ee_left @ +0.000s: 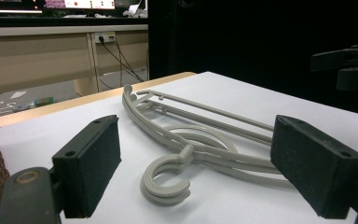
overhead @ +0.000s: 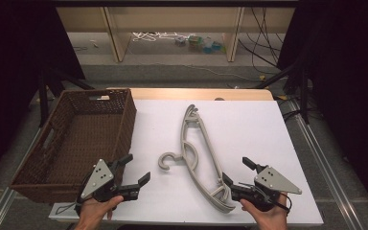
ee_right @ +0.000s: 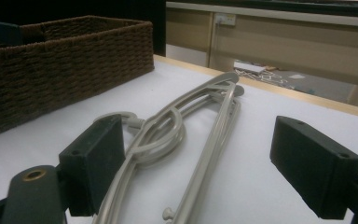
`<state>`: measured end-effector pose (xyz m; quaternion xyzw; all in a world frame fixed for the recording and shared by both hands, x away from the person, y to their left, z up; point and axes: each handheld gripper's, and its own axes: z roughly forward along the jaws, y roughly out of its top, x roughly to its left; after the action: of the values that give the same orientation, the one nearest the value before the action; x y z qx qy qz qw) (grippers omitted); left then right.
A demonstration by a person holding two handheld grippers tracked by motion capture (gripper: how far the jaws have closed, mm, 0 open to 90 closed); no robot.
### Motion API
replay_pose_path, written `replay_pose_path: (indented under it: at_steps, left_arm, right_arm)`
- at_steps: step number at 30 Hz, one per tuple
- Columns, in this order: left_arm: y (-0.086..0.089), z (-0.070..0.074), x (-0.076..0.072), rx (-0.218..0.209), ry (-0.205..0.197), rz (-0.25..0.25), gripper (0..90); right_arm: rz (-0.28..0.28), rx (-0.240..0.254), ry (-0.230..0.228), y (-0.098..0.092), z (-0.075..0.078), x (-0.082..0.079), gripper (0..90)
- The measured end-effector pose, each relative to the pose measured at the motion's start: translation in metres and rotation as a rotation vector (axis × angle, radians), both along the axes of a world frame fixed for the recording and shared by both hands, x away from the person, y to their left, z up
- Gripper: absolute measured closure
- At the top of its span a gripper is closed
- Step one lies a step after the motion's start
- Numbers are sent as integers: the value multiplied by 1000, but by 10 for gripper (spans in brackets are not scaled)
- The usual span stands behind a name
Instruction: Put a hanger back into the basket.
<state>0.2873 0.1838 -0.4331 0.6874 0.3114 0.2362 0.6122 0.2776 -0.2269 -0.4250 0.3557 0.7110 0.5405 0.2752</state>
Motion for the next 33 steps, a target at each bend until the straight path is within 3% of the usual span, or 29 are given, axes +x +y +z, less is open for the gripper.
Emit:
replay_pose_path:
  at_steps: [5, 6, 9, 14, 20, 24, 29, 33]
  left_arm:
    - [1, 0, 1, -16, -9, -1, 158]
    - [1, 0, 0, 1, -2, 5, 158]
    - [1, 0, 0, -7, 1, 6, 158]
    - [2, 1, 0, 0, -3, 3, 157]
    - [1, 1, 0, -1, -4, 2, 157]
    - [1, 1, 0, 4, -4, 3, 157]
    - [1, 0, 0, 4, -3, 6, 158]
    - [1, 0, 0, 3, -6, 3, 158]
  right_arm:
    - [14, -5, 6, 5, 0, 1, 190]
    - [16, -4, 2, 6, 0, 1, 201]
    - [38, -9, 0, 7, 1, 1, 280]
    - [46, -15, 5, 9, 5, 0, 316]
    - [41, -22, 11, 13, 6, 1, 296]
    - [48, -45, -2, 17, 11, 5, 293]
    - [77, -116, 27, 25, 22, 11, 290]
    - [102, -163, 90, 37, 25, 20, 283]
